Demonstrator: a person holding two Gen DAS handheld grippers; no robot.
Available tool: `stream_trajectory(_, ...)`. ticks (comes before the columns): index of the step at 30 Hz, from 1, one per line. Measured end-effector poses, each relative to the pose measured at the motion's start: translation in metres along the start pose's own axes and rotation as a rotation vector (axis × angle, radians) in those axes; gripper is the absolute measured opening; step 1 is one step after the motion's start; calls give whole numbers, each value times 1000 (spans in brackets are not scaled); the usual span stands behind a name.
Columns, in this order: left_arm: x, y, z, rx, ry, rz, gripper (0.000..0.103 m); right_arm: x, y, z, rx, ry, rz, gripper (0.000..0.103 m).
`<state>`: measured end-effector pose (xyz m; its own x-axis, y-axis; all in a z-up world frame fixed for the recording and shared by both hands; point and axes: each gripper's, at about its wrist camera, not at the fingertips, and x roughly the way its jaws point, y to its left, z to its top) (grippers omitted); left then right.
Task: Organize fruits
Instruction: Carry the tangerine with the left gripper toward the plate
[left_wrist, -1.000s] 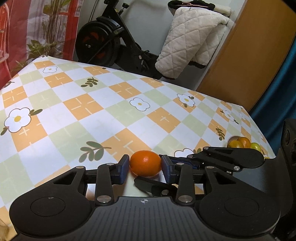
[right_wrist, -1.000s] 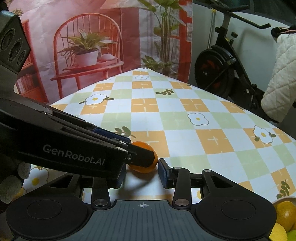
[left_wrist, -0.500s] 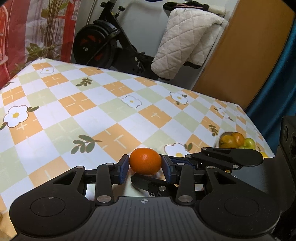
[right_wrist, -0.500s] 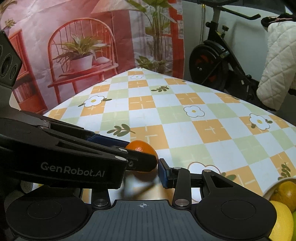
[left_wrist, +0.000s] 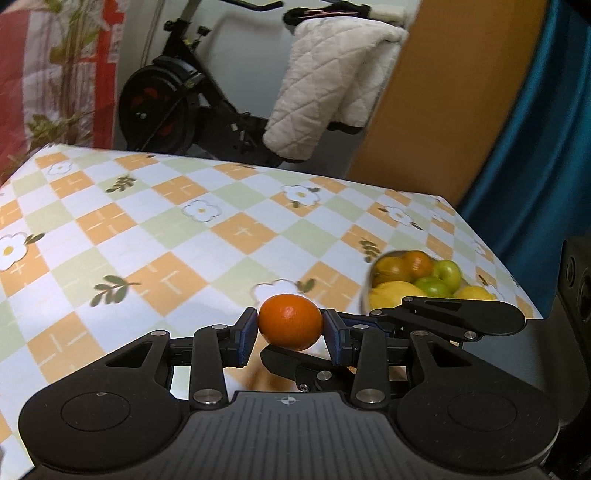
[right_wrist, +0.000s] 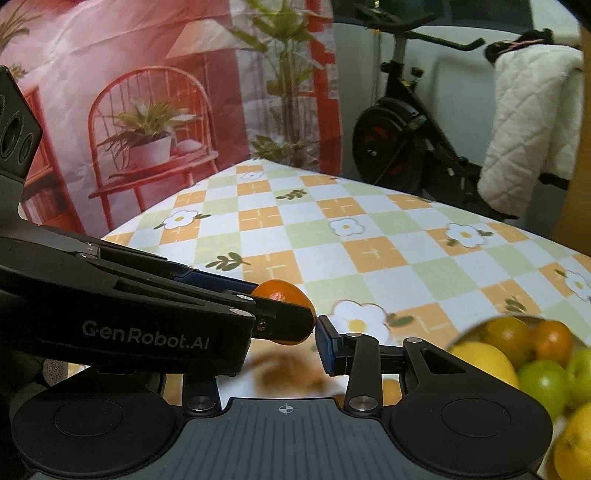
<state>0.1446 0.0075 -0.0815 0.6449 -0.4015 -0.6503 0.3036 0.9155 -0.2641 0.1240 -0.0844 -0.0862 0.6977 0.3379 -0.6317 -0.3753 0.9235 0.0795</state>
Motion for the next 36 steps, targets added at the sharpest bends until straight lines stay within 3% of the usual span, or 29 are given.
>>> stream_trajectory(11, -1, -50, 7, 95, -8, -45, 41, -51, -35, -12, 64, -75, -69, 35)
stream_trajectory(21, 14, -102, 3, 198, 33, -97, 41, -89, -81, -42, 159, -104, -136, 35)
stream_trajectory(36, 38, -128, 1, 264, 110, -105, 42, -95, -114, -66, 263, -88, -170, 35)
